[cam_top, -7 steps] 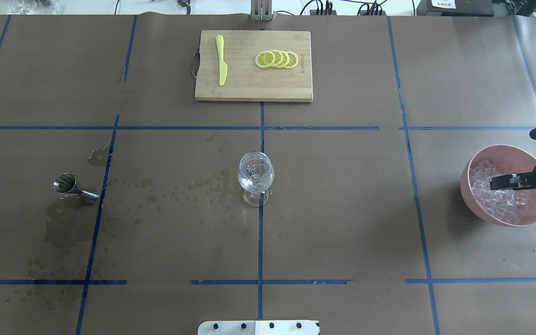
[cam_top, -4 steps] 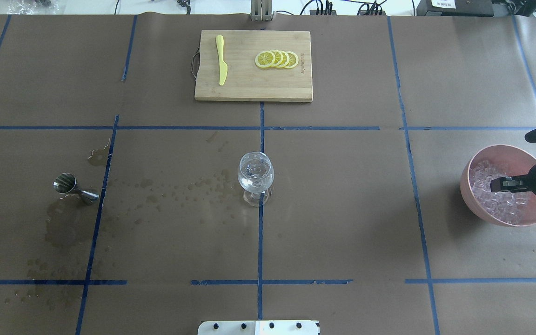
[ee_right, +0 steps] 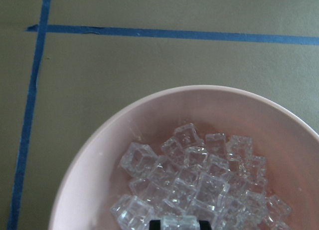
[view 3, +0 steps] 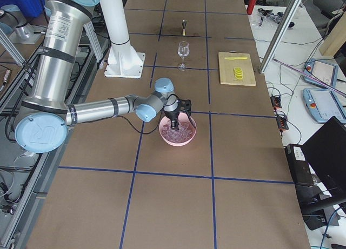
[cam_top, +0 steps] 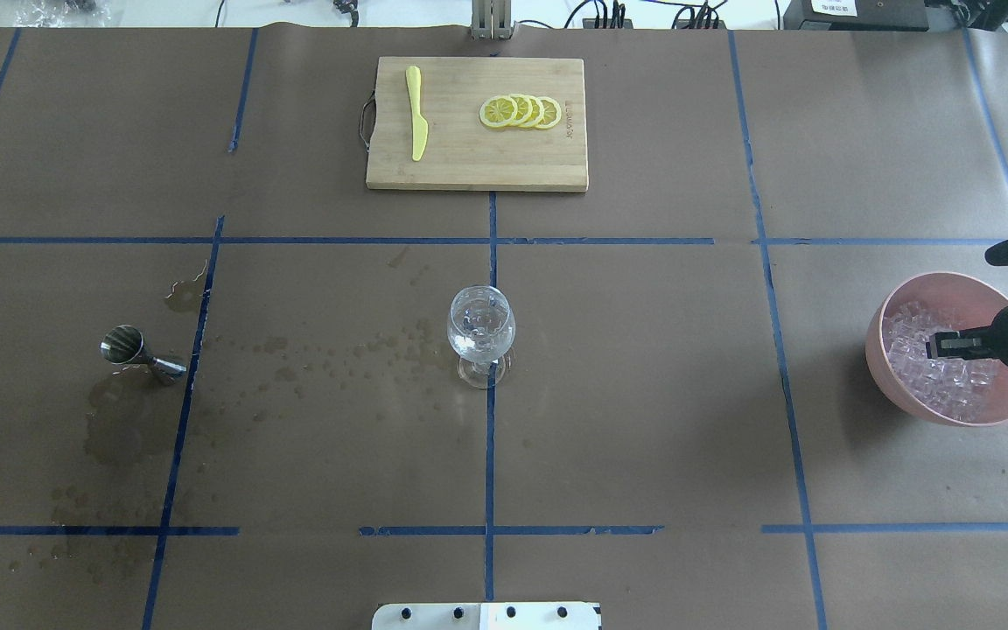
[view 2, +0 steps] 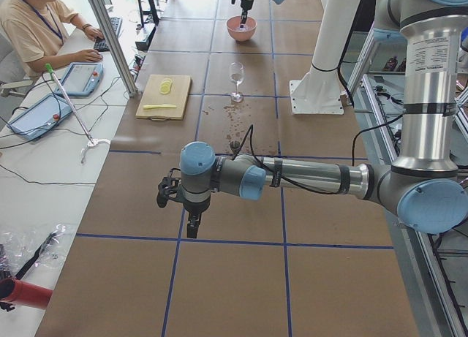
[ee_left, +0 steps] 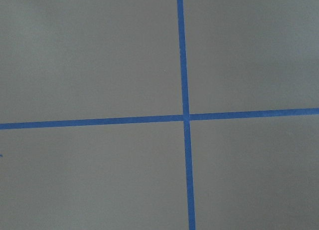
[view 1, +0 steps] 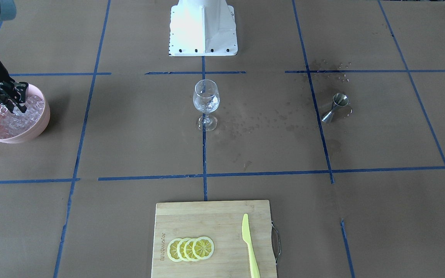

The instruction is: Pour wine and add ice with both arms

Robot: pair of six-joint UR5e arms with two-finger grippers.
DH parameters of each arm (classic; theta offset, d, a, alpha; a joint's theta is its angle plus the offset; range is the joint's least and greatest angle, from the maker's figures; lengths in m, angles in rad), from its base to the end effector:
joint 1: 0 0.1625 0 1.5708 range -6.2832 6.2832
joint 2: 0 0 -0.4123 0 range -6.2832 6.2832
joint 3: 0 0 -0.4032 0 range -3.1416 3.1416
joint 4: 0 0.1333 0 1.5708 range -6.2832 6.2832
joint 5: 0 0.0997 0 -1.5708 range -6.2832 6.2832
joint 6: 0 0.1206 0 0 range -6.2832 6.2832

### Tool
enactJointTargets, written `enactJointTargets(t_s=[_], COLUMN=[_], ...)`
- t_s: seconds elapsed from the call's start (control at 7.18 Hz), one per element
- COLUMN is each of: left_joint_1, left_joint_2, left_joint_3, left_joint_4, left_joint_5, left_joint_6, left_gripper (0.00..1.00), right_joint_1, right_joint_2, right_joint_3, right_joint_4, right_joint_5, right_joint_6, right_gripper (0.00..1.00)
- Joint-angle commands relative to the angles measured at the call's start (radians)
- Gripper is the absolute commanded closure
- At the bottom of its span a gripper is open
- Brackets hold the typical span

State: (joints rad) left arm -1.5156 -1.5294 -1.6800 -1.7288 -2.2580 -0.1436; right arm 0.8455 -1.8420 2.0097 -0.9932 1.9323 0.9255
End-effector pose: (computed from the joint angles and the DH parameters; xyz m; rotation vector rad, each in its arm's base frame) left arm -0.0289 -0.5056 0.6157 0.1478 0.7022 -0.0070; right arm -0.2220 -0.3870 0.5077 0.2465 -0.7747 0.0544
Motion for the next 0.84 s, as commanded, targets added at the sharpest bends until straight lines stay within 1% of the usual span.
enactJointTargets(t_s=[0.0, 0.28, 0.42, 0.56, 0.7], left_joint_1=[0.000, 0.000, 0.000, 0.000, 0.000], left_joint_2=[0.000, -0.002, -0.003, -0.005, -0.005], left_joint_3=[-0.003, -0.003, -0.001, -0.003, -0.003], left_joint_4=[0.000, -0.002, 0.000, -0.002, -0.002], left_joint_5=[0.000, 0.000, 0.000, 0.000, 0.000], left_joint_6=[-0.001, -0.001, -0.002, -0.002, -0.002], left_gripper=[0.00, 0.00, 0.00, 0.00, 0.00], right_joint_1=[0.059, 0.066, 0.040, -0.003, -0.088], right_joint_2=[0.096, 0.379, 0.538, 0.711, 0.838], right_joint_3=[0.102, 0.159, 0.159, 0.155, 0.143], right_joint_4=[-0.113, -0.494, -0.663, -0.849, -0.963], right_joint_5=[0.051, 0.060, 0.056, 0.050, 0.006], right_joint_6=[-0.004, 0.004, 0.019, 0.063, 0.143], right_gripper=[1.00, 1.00, 1.00, 1.00, 1.00])
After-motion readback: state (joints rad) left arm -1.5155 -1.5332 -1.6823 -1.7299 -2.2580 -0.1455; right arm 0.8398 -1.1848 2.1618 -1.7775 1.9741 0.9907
